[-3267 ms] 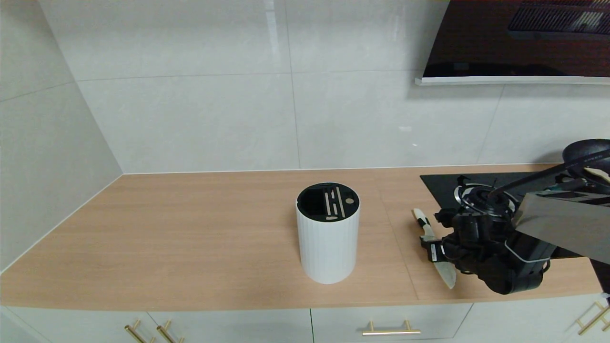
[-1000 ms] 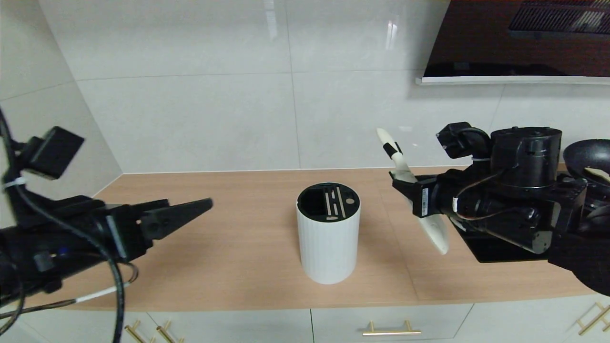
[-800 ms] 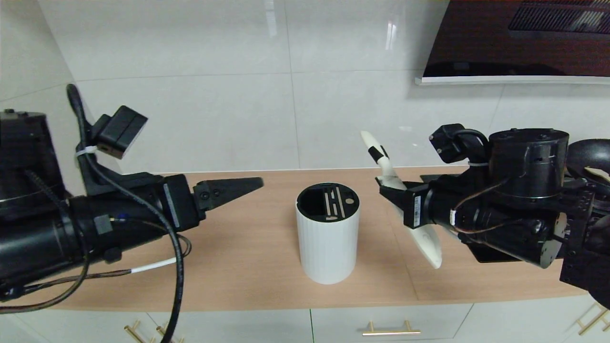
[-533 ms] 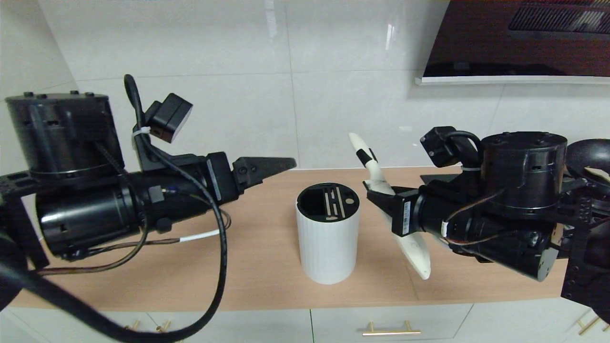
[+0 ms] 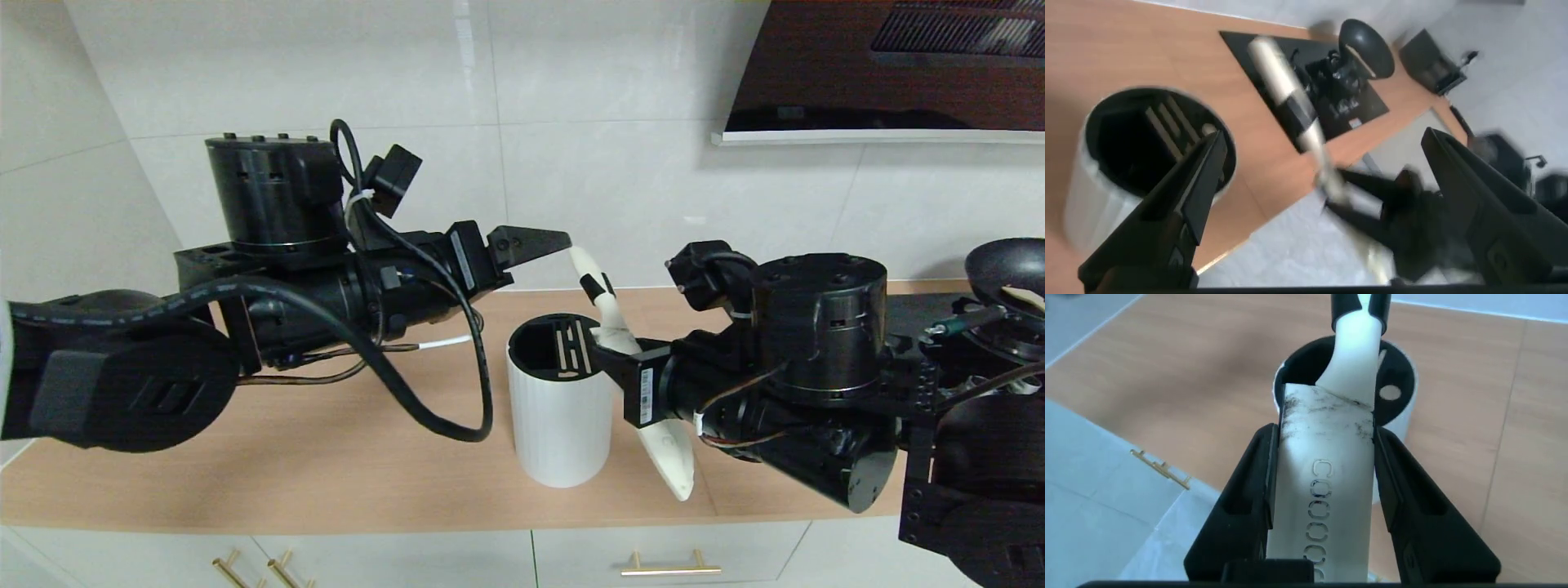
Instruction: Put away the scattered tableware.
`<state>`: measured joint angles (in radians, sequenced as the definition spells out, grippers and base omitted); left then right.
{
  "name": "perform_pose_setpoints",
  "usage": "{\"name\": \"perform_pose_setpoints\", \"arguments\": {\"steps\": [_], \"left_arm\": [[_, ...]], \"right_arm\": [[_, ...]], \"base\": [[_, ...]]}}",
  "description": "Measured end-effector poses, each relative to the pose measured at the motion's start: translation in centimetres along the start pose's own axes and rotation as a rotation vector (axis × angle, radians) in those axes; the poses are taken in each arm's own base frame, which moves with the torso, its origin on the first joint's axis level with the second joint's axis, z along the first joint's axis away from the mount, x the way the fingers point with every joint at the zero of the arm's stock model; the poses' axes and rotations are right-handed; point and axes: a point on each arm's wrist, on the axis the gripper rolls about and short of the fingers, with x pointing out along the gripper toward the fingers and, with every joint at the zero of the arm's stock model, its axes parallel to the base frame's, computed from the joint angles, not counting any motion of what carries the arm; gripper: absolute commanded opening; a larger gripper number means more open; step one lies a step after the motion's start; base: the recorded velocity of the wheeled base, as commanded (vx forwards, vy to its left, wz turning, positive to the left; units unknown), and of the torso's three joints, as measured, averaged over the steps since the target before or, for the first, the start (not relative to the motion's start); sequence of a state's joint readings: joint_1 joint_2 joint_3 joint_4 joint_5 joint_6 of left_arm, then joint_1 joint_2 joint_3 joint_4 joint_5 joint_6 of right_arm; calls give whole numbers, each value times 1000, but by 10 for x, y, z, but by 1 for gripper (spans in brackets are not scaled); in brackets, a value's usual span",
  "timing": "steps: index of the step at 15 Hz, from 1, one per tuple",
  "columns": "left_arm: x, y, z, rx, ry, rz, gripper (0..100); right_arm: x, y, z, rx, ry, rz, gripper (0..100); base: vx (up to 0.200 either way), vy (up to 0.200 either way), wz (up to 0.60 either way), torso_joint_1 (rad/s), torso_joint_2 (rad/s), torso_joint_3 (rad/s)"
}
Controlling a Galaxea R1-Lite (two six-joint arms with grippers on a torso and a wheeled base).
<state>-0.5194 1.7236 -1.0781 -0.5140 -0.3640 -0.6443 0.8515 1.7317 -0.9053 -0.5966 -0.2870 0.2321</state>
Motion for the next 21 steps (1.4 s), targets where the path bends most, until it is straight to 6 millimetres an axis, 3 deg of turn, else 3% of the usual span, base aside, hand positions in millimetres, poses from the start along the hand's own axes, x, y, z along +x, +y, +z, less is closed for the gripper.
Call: {"name": "perform_pose_setpoints", "arguments": {"steps": [10,21], "left_arm": [[49,15,-27,-12,63,10,100],[58,19,-35,-12,75,0,100]], "right_arm": [[1,14,-10,7,29,32,0],[1,15,-11,30,30,35,0]], "base": [[0,0,0,0,0,0],[0,0,0,0,0,0]]}}
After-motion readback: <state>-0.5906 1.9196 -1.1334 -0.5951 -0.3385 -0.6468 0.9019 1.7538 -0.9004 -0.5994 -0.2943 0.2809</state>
